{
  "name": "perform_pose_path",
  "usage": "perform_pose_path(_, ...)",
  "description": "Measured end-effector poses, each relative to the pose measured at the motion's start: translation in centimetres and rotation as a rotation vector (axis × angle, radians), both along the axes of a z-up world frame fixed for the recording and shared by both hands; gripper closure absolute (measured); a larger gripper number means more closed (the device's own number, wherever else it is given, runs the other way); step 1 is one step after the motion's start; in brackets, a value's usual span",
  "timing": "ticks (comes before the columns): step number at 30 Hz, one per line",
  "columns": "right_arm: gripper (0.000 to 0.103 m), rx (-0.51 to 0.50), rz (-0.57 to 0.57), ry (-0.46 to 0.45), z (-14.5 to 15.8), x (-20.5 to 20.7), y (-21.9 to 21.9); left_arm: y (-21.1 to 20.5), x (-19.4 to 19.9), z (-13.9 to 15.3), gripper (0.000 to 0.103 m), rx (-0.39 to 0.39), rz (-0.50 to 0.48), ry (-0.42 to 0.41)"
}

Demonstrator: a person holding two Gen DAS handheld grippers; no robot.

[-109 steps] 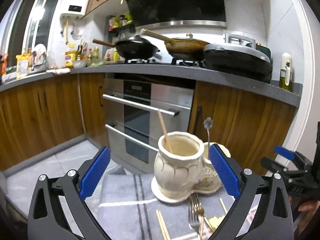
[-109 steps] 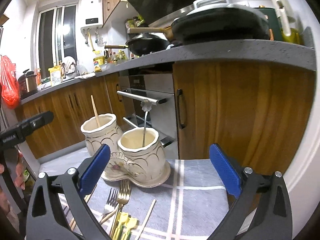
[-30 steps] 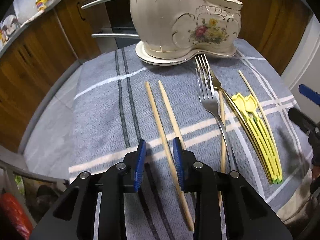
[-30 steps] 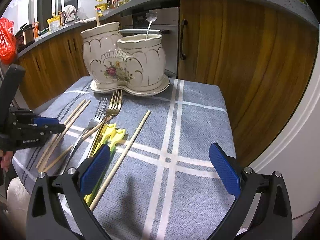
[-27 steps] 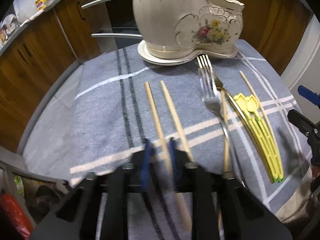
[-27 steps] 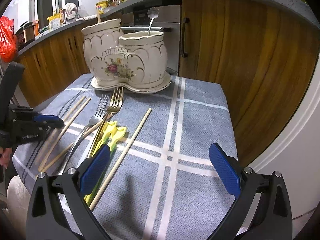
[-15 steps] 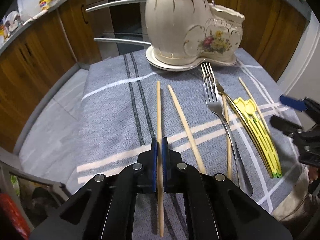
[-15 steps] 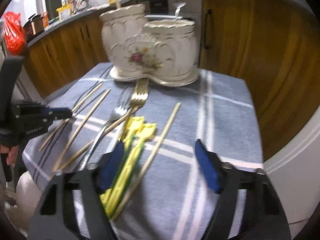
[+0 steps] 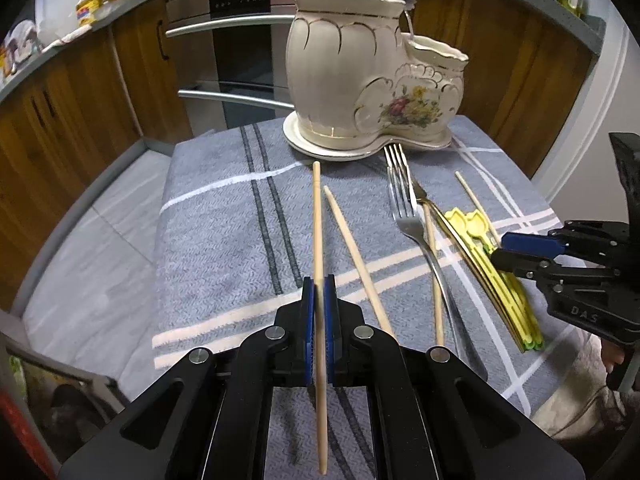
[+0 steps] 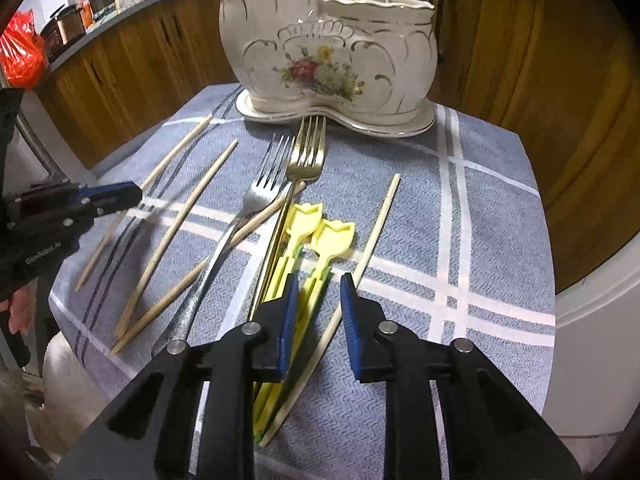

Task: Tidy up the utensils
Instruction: 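Grasp another chopstick with the left tool while the right tool grasps a yellow plastic spoon, then insert chopstick into tall cup with left tool while right tool inserts yellow spoon into short cup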

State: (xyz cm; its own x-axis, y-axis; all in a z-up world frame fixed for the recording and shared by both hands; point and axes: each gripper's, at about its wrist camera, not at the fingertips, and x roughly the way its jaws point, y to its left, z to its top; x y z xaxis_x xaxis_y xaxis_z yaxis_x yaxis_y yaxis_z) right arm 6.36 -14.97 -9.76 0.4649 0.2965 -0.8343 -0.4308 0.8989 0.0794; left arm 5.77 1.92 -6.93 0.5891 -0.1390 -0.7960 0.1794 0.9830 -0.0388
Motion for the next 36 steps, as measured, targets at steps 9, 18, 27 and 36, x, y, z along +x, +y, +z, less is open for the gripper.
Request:
perform_pose_path(9,0.088,-0.046,0.024,0.024,-0.4,1.1,1.1,-0.2,-0.3,0.4,0.098,-0.023,-0.019,-0.019)
perform_pose_path(18,0.093,0.045,0.004,-0.008,0.2,0.4,-0.4,0.3,-0.8,0.8,0.098,-0.038,-0.016,-0.04)
perform_pose_path(27,0.093,0.178,0.012,-0.136,4.0,-0.6,-1.7,0.8,-1.3,3.6,0.098,-0.074,-0.017,-0.144)
perform_pose_path(36,0.093,0.256,-0.027,-0.378,8.8,0.5,-2.9,0.0,-0.5,8.0,0.098,-0.131,-0.052,-0.291)
